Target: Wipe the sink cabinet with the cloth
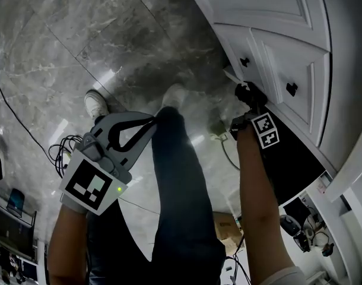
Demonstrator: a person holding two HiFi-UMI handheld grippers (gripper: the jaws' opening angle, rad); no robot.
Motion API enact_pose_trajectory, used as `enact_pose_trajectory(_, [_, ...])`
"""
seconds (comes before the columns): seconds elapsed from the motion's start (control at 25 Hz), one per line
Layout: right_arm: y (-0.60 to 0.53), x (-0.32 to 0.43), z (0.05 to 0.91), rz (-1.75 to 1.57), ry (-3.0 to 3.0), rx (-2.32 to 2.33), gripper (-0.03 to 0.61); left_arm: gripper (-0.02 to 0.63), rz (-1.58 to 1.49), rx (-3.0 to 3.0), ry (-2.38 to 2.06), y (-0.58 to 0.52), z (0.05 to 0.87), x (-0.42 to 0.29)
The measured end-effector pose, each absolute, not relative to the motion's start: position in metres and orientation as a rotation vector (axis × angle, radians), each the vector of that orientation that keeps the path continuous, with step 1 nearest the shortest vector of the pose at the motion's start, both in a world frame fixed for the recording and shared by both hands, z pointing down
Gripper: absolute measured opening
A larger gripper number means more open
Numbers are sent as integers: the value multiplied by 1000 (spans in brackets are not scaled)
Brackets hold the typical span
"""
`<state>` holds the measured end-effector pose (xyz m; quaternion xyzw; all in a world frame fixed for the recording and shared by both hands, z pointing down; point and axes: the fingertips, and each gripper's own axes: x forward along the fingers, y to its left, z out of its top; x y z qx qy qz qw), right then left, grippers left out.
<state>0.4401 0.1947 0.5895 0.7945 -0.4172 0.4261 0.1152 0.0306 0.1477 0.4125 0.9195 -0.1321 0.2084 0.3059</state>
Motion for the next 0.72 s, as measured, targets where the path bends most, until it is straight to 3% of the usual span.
enact_pose_trajectory(0.72, [183, 413, 513, 1229, -1310, 2362, 141, 12, 543, 2502, -277, 135, 349, 27])
